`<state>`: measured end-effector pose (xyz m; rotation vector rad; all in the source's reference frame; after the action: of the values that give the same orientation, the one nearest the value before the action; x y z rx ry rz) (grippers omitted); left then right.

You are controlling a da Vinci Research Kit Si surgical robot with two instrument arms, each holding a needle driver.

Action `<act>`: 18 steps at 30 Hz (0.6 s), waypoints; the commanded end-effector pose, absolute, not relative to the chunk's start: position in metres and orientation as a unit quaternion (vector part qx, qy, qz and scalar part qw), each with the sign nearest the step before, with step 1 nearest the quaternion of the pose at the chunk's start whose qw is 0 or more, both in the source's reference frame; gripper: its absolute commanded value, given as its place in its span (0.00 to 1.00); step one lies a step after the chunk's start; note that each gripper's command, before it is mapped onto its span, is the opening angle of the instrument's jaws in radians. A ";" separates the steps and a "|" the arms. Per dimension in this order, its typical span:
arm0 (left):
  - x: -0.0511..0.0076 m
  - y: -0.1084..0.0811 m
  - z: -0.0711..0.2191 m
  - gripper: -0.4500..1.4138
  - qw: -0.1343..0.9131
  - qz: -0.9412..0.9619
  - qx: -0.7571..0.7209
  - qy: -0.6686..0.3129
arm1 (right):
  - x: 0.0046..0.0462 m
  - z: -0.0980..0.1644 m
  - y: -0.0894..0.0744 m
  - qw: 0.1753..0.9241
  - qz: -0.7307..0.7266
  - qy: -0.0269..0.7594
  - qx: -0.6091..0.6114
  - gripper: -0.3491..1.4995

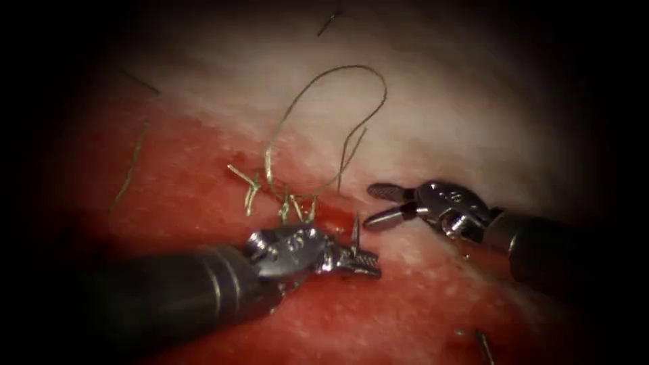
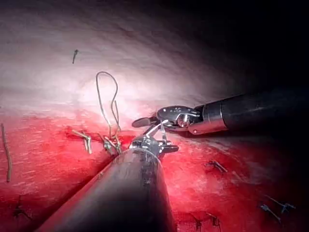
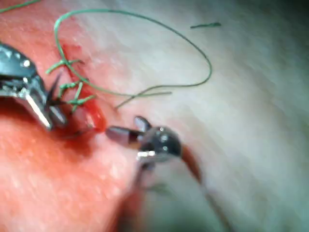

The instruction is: Wound Closure

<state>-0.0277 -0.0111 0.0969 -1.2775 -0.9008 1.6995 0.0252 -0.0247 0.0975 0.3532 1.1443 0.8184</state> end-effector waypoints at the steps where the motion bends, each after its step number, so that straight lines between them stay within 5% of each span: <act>1: -0.0281 -0.011 0.097 0.00 0.401 0.671 -0.507 -0.363 | 0.0259 0.098 -0.025 0.748 0.373 0.524 0.162 0.98; 3: -0.0278 -0.012 0.096 0.00 0.390 0.672 -0.511 -0.367 | 0.0259 0.098 -0.025 0.748 0.373 0.524 0.162 0.98; 7: -0.0270 -0.013 0.095 0.00 0.186 0.735 -0.599 -0.257 | 0.0259 0.098 -0.025 0.748 0.372 0.525 0.162 0.98; 18: -0.0252 -0.011 0.092 0.00 0.045 0.804 -0.588 -0.079 | 0.0253 0.097 -0.027 0.733 0.390 0.525 0.186 0.95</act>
<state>-0.0246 -0.0103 0.0910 -1.8060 -0.2048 2.4787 0.0245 -0.0272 0.0968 0.4086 1.1528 0.8672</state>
